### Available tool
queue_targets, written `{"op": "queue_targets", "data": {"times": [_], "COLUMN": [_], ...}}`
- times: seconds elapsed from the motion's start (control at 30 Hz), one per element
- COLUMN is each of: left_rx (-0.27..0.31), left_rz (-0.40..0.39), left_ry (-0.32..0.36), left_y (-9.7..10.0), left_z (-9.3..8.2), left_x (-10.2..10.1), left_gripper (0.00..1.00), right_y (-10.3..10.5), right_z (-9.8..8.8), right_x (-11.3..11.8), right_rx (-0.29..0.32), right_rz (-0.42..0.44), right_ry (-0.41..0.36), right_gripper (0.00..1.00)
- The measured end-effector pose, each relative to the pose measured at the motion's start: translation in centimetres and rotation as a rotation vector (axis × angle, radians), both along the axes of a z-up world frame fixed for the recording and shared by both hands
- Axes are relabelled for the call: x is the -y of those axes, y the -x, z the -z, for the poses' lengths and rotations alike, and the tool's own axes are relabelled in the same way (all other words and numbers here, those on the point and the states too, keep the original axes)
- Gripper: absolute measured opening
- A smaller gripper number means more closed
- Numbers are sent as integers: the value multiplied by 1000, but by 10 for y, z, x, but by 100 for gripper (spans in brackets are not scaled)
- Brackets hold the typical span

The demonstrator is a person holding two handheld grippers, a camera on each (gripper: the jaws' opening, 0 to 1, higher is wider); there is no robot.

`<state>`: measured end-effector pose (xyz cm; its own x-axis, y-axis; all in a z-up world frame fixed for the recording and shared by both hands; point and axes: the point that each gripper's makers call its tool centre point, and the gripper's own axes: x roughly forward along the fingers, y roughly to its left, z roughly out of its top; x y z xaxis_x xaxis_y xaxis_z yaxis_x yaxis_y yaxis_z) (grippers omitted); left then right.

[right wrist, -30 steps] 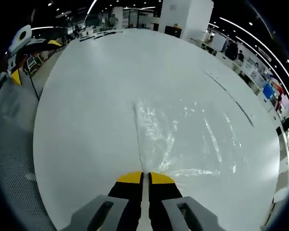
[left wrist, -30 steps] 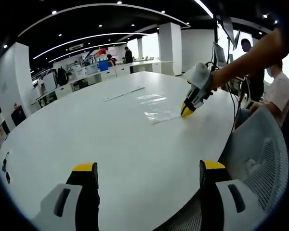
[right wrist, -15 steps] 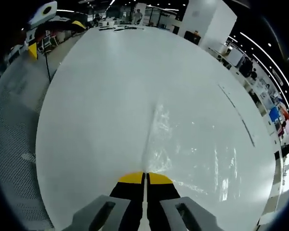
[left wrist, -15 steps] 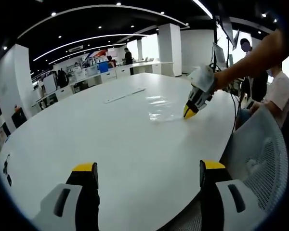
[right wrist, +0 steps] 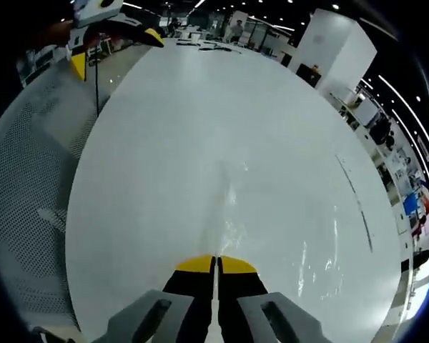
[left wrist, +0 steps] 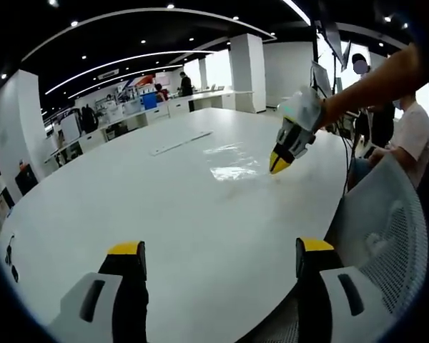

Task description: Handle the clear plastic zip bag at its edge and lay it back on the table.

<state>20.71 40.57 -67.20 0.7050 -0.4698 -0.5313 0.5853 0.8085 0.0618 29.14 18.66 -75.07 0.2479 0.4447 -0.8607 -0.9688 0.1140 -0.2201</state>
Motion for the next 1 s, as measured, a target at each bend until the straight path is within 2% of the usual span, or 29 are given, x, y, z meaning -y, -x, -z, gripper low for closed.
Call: {"op": "queue_targets", "data": {"times": [0.4, 1.0], "left_rx": [-5, 9], "left_rz": [22, 56], "left_ry": [-5, -4], "left_y": [1, -5], "left_z": [0, -2], "left_x": [10, 21], "left_gripper": [84, 83], "right_y": [-2, 13], "right_z": [-13, -36], "right_x": [-4, -8], "right_rx": [40, 90], "right_rz": [-79, -163], "right_ry": [8, 26], "right_gripper": [0, 0]}}
